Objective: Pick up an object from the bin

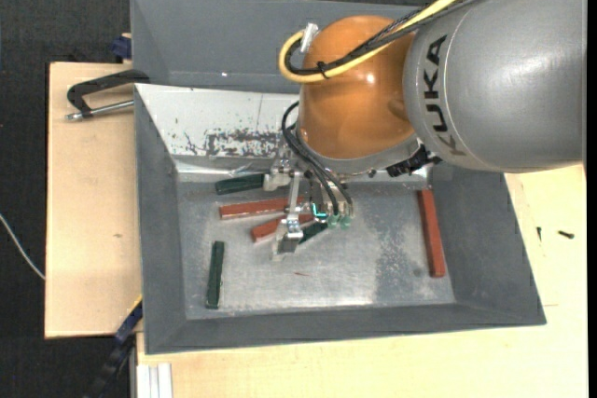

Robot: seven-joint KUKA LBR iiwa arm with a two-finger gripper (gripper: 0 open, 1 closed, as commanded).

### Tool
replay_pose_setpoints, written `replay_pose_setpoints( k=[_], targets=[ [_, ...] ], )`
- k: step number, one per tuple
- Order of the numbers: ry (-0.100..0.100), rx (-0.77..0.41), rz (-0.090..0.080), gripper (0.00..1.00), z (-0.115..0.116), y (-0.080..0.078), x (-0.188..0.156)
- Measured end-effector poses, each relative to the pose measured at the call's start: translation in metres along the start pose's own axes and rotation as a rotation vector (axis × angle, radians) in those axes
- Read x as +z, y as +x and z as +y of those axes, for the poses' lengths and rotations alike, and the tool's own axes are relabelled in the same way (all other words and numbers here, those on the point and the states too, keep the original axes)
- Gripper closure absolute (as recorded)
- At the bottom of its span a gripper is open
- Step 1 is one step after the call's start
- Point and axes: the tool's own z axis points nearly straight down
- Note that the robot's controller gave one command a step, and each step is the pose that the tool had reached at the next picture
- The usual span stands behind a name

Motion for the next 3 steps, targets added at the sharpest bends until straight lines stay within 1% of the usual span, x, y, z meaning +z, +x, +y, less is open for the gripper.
replay_pose_setpoints(
  k=[1,2,3],
  targets=[
    [-0.002,0.002,-0.009,0.0,-0.001,-0.002,-0.005],
    [-0.002,-0.059,-0.015,0.0,-0.013,-0.01,0.042],
    [-0.001,-0.122,-0.013,0.0,-0.011,-0.031,0.108]
  ],
)
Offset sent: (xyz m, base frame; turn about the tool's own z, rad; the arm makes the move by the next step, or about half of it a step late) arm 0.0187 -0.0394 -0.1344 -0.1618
